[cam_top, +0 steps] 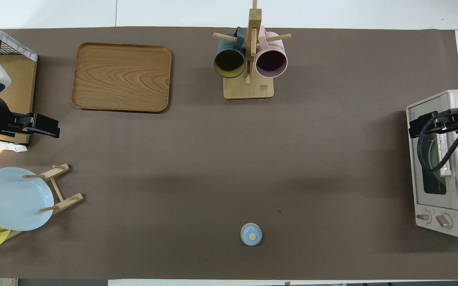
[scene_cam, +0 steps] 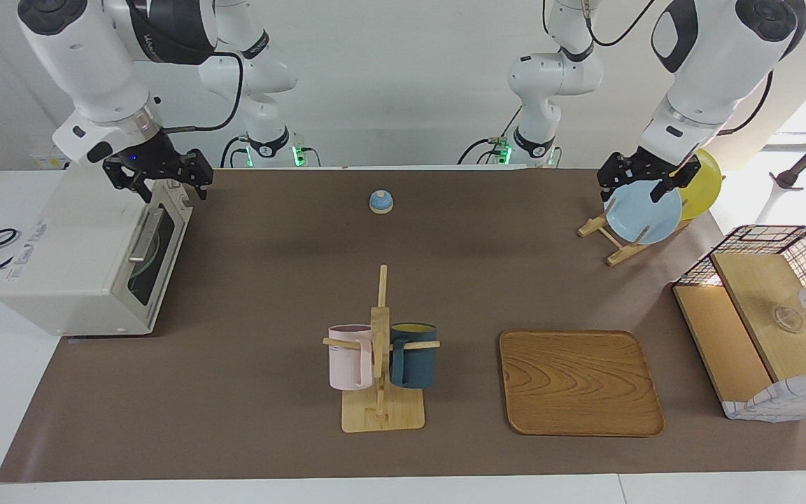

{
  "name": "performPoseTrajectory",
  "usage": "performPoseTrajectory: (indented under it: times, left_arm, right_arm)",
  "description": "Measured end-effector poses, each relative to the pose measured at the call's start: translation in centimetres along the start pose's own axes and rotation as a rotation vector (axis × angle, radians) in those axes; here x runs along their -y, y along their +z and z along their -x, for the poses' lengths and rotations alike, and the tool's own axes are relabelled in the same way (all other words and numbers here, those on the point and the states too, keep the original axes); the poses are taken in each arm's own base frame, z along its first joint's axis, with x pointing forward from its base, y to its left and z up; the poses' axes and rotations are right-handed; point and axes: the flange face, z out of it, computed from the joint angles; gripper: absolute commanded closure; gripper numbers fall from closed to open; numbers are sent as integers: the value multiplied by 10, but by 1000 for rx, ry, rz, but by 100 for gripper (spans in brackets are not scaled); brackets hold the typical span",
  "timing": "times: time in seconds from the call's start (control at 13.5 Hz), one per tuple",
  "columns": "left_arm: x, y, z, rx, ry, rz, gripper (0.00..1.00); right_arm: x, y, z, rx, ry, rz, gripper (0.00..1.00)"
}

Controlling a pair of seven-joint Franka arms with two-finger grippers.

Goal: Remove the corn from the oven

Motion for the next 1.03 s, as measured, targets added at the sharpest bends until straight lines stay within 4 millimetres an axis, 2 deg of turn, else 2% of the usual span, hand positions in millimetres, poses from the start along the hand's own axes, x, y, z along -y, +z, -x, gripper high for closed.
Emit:
performPoseTrajectory:
  times: [0.67,0.74,0.81,0.89,1.03]
  left_arm:
    - [0,0,0,0,0,0,0]
    - [0,0,0,0,0,0,0]
    - [0,0,0,0,0,0,0]
    - [0,0,0,0,0,0,0]
    - [0,0,0,0,0,0,0]
  right_arm:
    - [0,0,0,-1,1,0,0]
    - [-1,0,0,-1,1,0,7]
    - [0,-1,0,-4,0,0,58]
    - [1,-2,-2,-19,-2,2,100]
    - [0,-2,-5,-42,-1,3,100]
